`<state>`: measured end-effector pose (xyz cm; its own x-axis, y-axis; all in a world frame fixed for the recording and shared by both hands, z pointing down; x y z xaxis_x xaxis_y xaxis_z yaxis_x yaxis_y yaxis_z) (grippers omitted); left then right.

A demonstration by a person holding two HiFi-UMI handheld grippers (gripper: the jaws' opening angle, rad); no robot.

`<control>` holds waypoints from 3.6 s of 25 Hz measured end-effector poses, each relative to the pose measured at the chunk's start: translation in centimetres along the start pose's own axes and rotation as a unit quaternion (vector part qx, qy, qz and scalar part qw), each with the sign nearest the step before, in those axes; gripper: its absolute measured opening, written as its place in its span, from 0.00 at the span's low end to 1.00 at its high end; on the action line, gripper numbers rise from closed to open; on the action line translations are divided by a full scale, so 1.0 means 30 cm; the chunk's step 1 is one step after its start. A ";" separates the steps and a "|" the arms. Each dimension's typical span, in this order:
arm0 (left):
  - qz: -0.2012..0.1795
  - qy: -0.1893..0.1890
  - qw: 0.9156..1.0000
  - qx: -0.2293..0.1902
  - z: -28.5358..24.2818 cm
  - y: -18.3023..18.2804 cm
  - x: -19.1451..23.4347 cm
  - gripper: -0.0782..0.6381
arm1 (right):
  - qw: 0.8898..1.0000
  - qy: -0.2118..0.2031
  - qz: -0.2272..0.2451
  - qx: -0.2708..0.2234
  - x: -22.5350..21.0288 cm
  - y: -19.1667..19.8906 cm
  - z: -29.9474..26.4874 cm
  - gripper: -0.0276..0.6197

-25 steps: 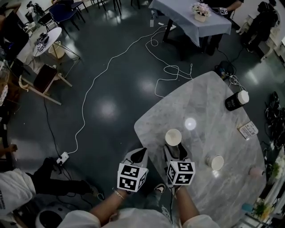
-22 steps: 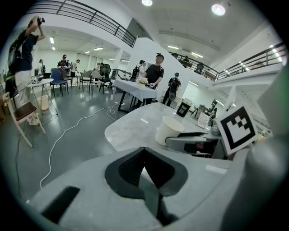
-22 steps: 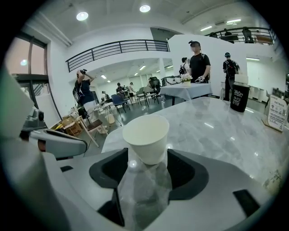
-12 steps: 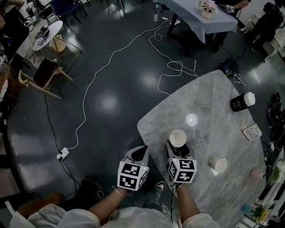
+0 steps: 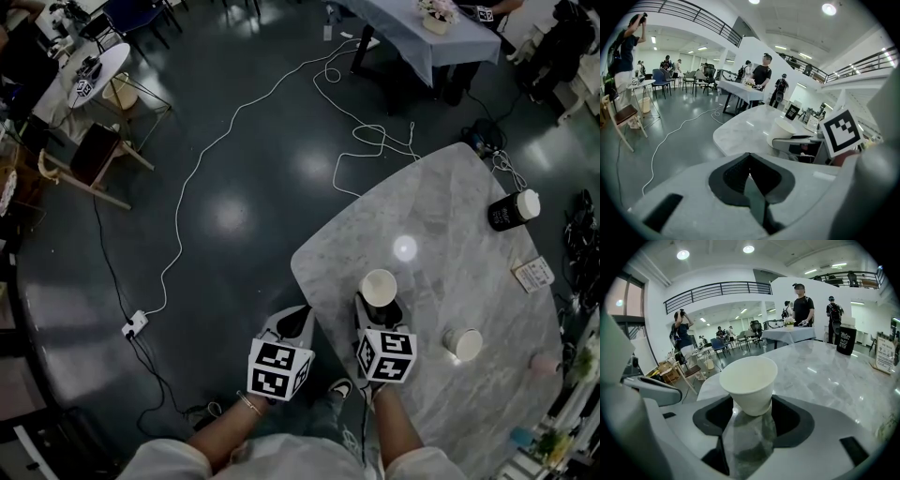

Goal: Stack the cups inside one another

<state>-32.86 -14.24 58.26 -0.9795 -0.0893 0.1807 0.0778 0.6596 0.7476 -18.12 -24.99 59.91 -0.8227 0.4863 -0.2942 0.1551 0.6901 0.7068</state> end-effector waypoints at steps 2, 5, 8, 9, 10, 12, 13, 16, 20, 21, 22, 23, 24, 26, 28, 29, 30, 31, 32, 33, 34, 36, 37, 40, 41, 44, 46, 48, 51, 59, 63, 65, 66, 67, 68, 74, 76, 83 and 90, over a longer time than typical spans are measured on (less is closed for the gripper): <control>-0.001 0.001 1.000 0.000 0.003 -0.001 -0.001 0.10 | 1.000 0.001 -0.004 -0.004 -0.001 -0.001 0.008 0.40; -0.004 0.004 1.000 0.000 0.004 -0.004 -0.012 0.10 | 1.000 0.003 -0.008 -0.010 -0.010 -0.004 0.026 0.40; -0.008 0.010 1.000 -0.001 0.001 -0.009 -0.034 0.10 | 1.000 0.006 -0.011 -0.014 -0.024 -0.008 0.050 0.40; -0.010 0.012 1.000 -0.002 0.001 -0.011 -0.042 0.10 | 1.000 0.007 -0.013 -0.016 -0.027 -0.010 0.059 0.40; -0.012 0.015 1.000 -0.003 0.001 -0.014 -0.051 0.10 | 1.000 0.007 -0.014 -0.018 -0.031 -0.012 0.069 0.40; -0.016 0.020 1.000 -0.005 0.001 -0.020 -0.070 0.10 | 1.000 0.009 -0.017 -0.022 -0.038 -0.015 0.091 0.40; -0.019 0.022 1.000 -0.007 0.001 -0.023 -0.080 0.10 | 0.999 0.010 -0.018 -0.024 -0.041 -0.017 0.102 0.40; -0.026 0.029 0.999 -0.012 0.004 -0.037 -0.113 0.10 | 0.999 0.012 -0.023 -0.032 -0.053 -0.023 0.142 0.40; -0.035 0.041 0.998 -0.018 0.019 -0.054 -0.170 0.10 | 0.998 0.020 -0.030 -0.042 -0.075 -0.027 0.209 0.40; -0.037 0.044 0.998 -0.019 0.024 -0.058 -0.186 0.10 | 0.998 0.022 -0.031 -0.044 -0.083 -0.028 0.226 0.40; -0.040 0.047 0.998 -0.020 0.027 -0.063 -0.202 0.10 | 0.998 0.023 -0.033 -0.047 -0.091 -0.030 0.243 0.40; -0.042 0.049 0.998 -0.021 0.029 -0.066 -0.218 0.10 | 0.998 0.025 -0.034 -0.050 -0.099 -0.032 0.259 0.40; -0.045 0.052 0.997 -0.023 0.031 -0.069 -0.234 0.10 | 0.998 0.028 -0.035 -0.052 -0.108 -0.034 0.275 0.40; -0.051 0.057 0.997 -0.026 0.034 -0.072 -0.266 0.10 | 0.997 0.032 -0.037 -0.058 -0.125 -0.035 0.308 0.40; -0.057 0.063 0.996 -0.030 0.037 -0.078 -0.298 0.10 | 0.997 0.036 -0.039 -0.063 -0.141 -0.037 0.340 0.40; -0.059 0.065 0.996 -0.031 0.038 -0.083 -0.315 0.10 | 0.996 0.037 -0.040 -0.066 -0.148 -0.039 0.356 0.40; -0.062 0.068 0.995 -0.033 0.038 -0.089 -0.331 0.10 | 0.996 0.038 -0.041 -0.068 -0.156 -0.041 0.371 0.40; -0.064 0.070 0.995 -0.036 0.038 -0.096 -0.346 0.10 | 0.996 0.039 -0.042 -0.071 -0.162 -0.044 0.386 0.40; -0.067 0.073 0.994 -0.038 0.039 -0.104 -0.361 0.10 | 0.996 0.040 -0.042 -0.074 -0.168 -0.048 0.400 0.40; -0.070 0.076 0.994 -0.041 0.040 -0.112 -0.376 0.10 | 0.995 0.042 -0.043 -0.077 -0.173 -0.051 0.415 0.40; -0.072 0.078 0.993 -0.044 0.042 -0.119 -0.390 0.10 | 0.995 0.043 -0.043 -0.080 -0.177 -0.054 0.429 0.40; -0.077 0.083 0.992 -0.048 0.047 -0.131 -0.416 0.10 | 0.994 0.046 -0.044 -0.084 -0.185 -0.057 0.455 0.40; -0.079 0.085 0.992 -0.050 0.048 -0.136 -0.427 0.10 | 0.994 0.047 -0.045 -0.086 -0.190 -0.058 0.466 0.40; -0.087 0.091 0.991 -0.055 0.050 -0.149 -0.456 0.10 | 0.993 0.051 -0.046 -0.095 -0.205 -0.065 0.498 0.40; -0.089 0.093 0.990 -0.055 0.052 -0.153 -0.465 0.10 | 0.993 0.053 -0.047 -0.098 -0.209 -0.069 0.509 0.40; -0.097 0.100 0.989 -0.056 0.052 -0.162 -0.496 0.10 | 0.991 0.059 -0.051 -0.107 -0.224 -0.076 0.545 0.40; -0.103 0.108 0.987 -0.058 0.047 -0.173 -0.523 0.10 | 0.990 0.063 -0.054 -0.114 -0.238 -0.080 0.568 0.40; -0.113 0.117 0.985 -0.062 0.040 -0.187 -0.555 0.10 | 0.989 0.070 -0.057 -0.121 -0.256 -0.082 0.592 0.40; -0.126 0.133 0.981 -0.064 0.027 -0.206 -0.607 0.10 | 0.986 0.082 -0.064 -0.128 -0.290 -0.082 0.630 0.40; -0.153 0.168 0.972 -0.060 -0.007 -0.229 -0.709 0.10 | 0.979 0.114 -0.087 -0.146 -0.373 -0.071 0.713 0.40; -0.165 0.183 0.968 -0.056 -0.024 -0.243 -0.768 0.10 | 0.976 0.127 -0.096 -0.151 -0.422 -0.074 0.755 0.40; -0.171 0.188 0.966 -0.054 -0.034 -0.247 -0.791 0.10 | 0.974 0.132 -0.100 -0.151 -0.442 -0.070 0.765 0.40; -0.174 0.191 0.965 -0.053 -0.040 -0.249 -0.799 0.10 | 0.974 0.134 -0.102 -0.152 -0.450 -0.067 0.768 0.40; -0.177 0.193 0.964 -0.053 -0.046 -0.250 -0.807 0.10 | 0.973 0.136 -0.104 -0.152 -0.458 -0.064 0.769 0.40; -0.180 0.196 0.963 -0.052 -0.053 -0.252 -0.814 0.10 | 0.973 0.137 -0.106 -0.152 -0.465 -0.062 0.771 0.40; -0.187 0.201 0.960 -0.048 -0.078 -0.265 -0.841 0.10 | 0.972 0.141 -0.112 -0.150 -0.495 -0.059 0.772 0.40; -0.189 0.202 0.960 -0.044 -0.084 -0.263 -0.842 0.10 | 0.972 0.141 -0.113 -0.147 -0.499 -0.057 0.767 0.40; -0.187 0.197 0.962 -0.031 -0.112 -0.252 -0.826 0.10 | 0.974 0.140 -0.117 -0.134 -0.513 -0.046 0.729 0.40; -0.181 0.192 0.964 -0.023 -0.137 -0.243 -0.808 0.10 | 0.975 0.140 -0.117 -0.124 -0.519 -0.033 0.699 0.40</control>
<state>-8.91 -19.95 51.05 -0.8031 -0.5836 0.1199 -0.2392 0.5002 0.8322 6.00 -22.02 50.30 -0.9419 0.1418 -0.3045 -0.1637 0.5977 0.7848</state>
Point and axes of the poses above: the fingertips, and each gripper's own axes: z backward along the fingers, x to its left, y out of its underside, the point moved 7 cm from there along z, backward along the fingers, and after that the axes turned 12 degrees about -z, right-handed, at the moved point
